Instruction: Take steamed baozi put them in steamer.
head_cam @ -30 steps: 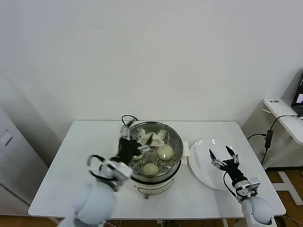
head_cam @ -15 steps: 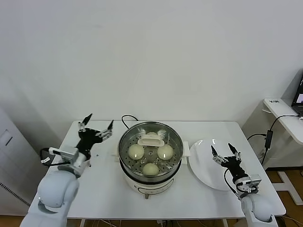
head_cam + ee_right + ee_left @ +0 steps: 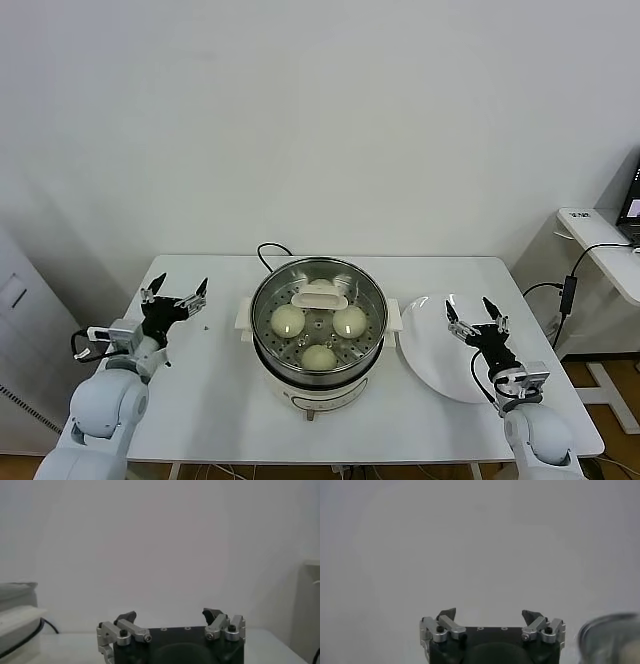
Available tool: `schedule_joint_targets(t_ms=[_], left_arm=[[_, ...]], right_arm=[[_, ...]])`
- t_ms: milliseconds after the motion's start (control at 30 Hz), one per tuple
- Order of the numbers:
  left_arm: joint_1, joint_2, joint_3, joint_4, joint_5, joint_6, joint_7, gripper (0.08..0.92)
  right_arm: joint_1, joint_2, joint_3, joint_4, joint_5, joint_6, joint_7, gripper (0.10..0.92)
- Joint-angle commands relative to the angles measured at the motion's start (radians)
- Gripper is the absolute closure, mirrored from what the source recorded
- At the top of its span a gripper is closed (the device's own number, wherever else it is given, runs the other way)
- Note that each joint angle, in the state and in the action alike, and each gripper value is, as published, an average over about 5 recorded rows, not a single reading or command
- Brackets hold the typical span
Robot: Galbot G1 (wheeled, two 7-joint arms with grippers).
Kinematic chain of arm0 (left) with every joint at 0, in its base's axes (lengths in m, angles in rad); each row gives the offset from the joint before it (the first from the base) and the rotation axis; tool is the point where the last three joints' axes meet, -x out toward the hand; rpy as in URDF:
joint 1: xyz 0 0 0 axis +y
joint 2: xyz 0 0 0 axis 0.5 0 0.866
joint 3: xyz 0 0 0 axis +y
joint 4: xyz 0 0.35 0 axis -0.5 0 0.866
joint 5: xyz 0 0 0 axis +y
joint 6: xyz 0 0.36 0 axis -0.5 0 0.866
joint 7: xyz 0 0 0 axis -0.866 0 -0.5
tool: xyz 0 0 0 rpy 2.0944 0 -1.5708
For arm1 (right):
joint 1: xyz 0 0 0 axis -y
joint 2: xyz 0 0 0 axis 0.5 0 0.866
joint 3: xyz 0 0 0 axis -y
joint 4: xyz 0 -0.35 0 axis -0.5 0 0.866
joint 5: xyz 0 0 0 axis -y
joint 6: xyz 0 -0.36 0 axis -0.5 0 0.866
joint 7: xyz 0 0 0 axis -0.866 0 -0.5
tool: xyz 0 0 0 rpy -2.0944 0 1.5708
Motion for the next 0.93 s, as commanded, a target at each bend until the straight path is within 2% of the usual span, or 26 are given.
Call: schedule_joint_targets(t_ms=[33, 300, 933], left_arm=[[0.0, 0.009, -0.035, 0.143, -0.062, -0.019, -0.009, 0.177], [0.023, 0.015, -0.036, 0.164, -0.074, -0.029, -0.003, 0.177], [0.047, 0.021, -0.016, 0.114, -0.078, -0.029, 0.023, 0.177]], right_arm=[[-0.004, 0.005, 0.004, 0.02, -0.01, -0.028, 0.039, 0.203], [-0.021, -0.001, 0.013, 0.033, -0.031, -0.045, 0.04, 0.203], [-0.047, -0.005, 0.033, 0.022, 0.0, -0.029, 0.045, 0.203]])
